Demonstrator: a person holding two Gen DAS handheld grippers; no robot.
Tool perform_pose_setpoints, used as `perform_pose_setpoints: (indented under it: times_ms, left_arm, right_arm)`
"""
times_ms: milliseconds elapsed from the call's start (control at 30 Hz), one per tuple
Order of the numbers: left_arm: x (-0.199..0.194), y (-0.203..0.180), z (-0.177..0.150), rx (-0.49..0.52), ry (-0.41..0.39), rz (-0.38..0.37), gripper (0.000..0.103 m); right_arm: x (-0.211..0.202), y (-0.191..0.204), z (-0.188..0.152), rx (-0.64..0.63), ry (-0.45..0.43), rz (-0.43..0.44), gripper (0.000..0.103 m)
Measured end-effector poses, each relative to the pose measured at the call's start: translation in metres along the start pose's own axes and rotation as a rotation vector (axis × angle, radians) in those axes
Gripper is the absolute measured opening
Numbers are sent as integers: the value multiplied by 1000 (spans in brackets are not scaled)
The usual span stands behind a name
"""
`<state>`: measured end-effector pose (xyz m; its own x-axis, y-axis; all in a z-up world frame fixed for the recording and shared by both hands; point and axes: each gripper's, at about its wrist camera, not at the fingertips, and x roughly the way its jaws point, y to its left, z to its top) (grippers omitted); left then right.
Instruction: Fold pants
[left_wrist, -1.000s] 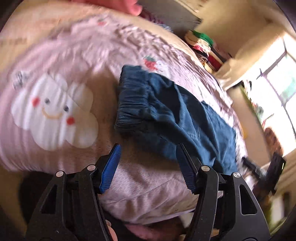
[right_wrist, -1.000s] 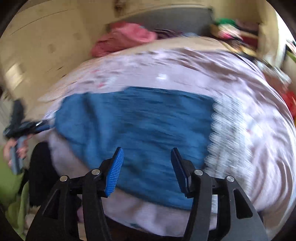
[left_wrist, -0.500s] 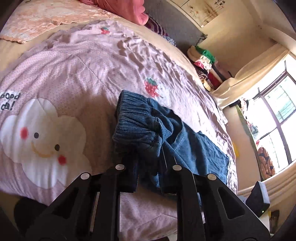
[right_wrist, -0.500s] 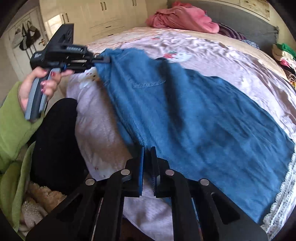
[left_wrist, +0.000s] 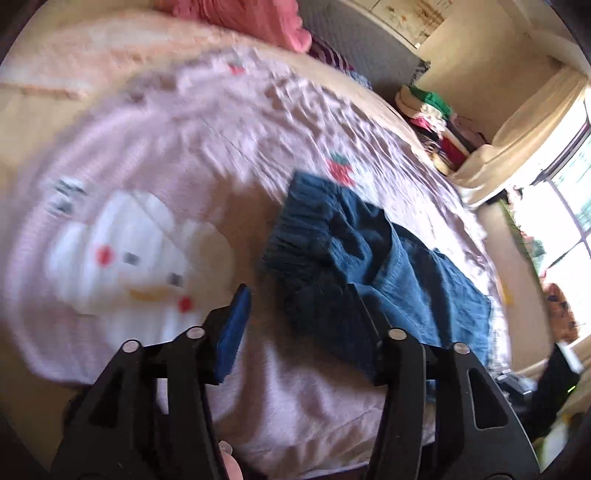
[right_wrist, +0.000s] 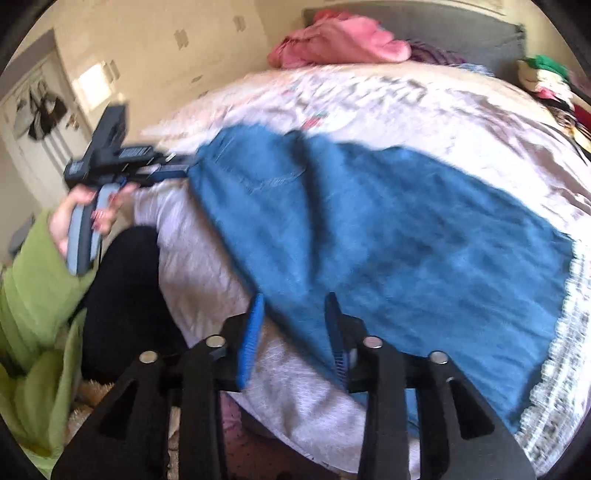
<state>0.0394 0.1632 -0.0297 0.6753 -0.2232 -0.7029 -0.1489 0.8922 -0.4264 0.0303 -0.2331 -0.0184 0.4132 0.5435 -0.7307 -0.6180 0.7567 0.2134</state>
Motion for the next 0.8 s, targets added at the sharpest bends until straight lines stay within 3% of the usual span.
perform_pose_setpoints:
  times_ms: [133,267,433,533,600,800]
  left_arm:
    - [-29,-20,-3,118,-86,127,47]
    - [-29,-61,2,227,-104,65,53]
    - [7,-132,5,386,-44,-41,55]
    - [45,-162,-5,482,-4,28,55]
    - [63,-169,-11,494,32,43,55]
    - [92,-149,-34,475,143,117,55]
  right_arm:
    - [-27,-26,0,94,-91,-62,49]
    - [-39,-49,-3,160,-124,-122,51]
    - [-40,-68,-3,231,-130,-188,58]
    - [-38,-77,0,252,-127,-210,58]
    - [-33,-81,4,253,-123,-217,59]
    - [-16,-91,-1,263,-74,-267,64]
